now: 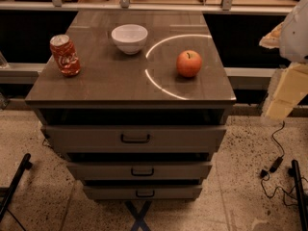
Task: Move apple near white bowl
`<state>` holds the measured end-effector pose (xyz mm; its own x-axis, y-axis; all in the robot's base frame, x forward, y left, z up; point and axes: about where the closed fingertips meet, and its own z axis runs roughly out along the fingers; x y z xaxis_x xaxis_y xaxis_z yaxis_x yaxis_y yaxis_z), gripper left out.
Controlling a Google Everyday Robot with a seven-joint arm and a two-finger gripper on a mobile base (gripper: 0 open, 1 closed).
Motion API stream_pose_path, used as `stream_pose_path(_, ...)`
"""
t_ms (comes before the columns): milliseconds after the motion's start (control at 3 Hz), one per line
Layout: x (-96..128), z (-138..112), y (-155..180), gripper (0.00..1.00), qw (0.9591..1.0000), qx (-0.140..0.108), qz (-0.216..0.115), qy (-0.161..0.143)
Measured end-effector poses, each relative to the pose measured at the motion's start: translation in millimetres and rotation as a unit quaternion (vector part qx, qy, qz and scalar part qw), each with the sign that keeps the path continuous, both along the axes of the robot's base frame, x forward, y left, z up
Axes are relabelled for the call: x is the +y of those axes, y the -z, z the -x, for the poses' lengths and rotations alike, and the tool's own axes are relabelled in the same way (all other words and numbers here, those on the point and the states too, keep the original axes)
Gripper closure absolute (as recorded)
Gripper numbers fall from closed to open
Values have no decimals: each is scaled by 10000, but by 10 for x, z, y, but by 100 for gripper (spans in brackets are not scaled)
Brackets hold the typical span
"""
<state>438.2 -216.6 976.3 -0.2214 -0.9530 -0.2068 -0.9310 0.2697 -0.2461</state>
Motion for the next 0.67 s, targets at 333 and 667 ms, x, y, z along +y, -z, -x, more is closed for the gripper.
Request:
stream_pose_path(333, 0, 0, 0, 0, 10000, -1, 0, 0)
stream_pose_path(667, 91, -286, 15, 0, 9998, -139, -80, -73)
